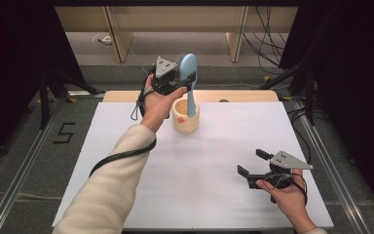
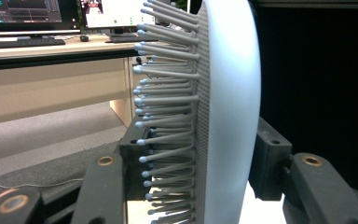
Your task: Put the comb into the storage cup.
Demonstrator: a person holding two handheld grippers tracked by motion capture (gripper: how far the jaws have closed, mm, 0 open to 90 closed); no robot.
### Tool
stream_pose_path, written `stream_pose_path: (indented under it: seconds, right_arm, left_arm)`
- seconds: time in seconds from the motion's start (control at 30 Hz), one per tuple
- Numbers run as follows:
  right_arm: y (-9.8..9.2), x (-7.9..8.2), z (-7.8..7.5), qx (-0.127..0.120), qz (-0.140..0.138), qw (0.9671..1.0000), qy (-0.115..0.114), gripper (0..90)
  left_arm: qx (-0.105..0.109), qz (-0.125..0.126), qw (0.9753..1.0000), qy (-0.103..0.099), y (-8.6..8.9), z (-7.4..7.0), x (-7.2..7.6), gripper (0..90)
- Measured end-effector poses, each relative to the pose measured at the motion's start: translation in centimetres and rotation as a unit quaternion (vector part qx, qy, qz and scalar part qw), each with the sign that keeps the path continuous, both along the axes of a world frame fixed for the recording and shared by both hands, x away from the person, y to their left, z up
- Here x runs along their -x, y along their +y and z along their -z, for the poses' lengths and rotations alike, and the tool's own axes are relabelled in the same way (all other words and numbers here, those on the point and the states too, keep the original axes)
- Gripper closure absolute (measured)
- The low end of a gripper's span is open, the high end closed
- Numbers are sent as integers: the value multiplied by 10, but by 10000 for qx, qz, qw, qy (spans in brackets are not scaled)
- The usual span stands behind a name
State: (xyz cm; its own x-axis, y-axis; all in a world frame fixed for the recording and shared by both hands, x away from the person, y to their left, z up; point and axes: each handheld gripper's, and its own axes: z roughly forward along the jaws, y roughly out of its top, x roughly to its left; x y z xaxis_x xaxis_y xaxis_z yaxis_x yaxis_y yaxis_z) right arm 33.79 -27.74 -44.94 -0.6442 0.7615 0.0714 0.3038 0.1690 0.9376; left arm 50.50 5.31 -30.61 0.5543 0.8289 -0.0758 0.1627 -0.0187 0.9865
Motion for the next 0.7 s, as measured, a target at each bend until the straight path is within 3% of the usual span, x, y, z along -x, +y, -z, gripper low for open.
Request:
stream_pose_path:
  seconds: [0.7]
  right_arm:
    - [0,0,0,-14,-3,10000,-15,72]
  left_arm:
    - [-120,-118,9999,-35,2,-1,-7,499]
